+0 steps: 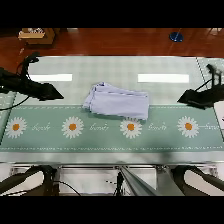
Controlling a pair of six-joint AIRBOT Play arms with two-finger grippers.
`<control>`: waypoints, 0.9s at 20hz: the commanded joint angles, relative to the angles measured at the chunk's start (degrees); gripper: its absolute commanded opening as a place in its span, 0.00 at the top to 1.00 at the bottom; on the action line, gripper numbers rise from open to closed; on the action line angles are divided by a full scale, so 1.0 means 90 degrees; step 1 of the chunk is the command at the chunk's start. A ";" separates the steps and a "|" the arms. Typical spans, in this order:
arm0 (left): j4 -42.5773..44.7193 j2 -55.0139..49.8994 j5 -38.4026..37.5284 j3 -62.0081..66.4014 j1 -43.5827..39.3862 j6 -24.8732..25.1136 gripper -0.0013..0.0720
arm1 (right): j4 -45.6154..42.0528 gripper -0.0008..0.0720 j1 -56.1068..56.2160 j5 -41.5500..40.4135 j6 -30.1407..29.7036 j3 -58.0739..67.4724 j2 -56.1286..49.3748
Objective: Fold the shirts.
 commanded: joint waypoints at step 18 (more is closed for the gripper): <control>0.0364 0.0015 0.0097 -0.0117 -0.0005 -0.0427 0.71 | 0.3203 0.95 0.1957 -0.1282 -0.0699 -0.0228 -0.1712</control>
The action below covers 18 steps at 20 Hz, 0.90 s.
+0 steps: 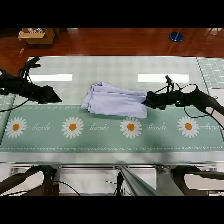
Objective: Fold the shirts.
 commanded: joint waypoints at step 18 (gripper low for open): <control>-0.0017 0.0002 0.1076 -0.0002 -0.0002 0.0430 0.71 | -0.7174 0.95 -0.6788 0.6110 0.1710 0.2062 0.3874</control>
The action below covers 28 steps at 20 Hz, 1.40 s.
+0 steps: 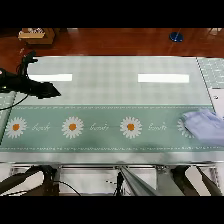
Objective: Fold the shirts.
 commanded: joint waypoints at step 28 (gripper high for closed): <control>-0.0243 0.0002 0.0942 0.0403 -0.0063 0.0180 0.06 | 0.2535 0.38 0.0289 -0.2837 -0.0942 0.1649 -0.1936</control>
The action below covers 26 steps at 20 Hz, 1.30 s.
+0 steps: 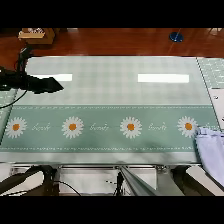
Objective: Fold the shirts.
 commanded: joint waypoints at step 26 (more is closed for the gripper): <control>0.3752 -0.0726 0.0661 0.1236 -0.2310 -0.2115 0.08 | 0.0172 0.38 0.6669 -0.1270 0.0202 0.1117 -0.1758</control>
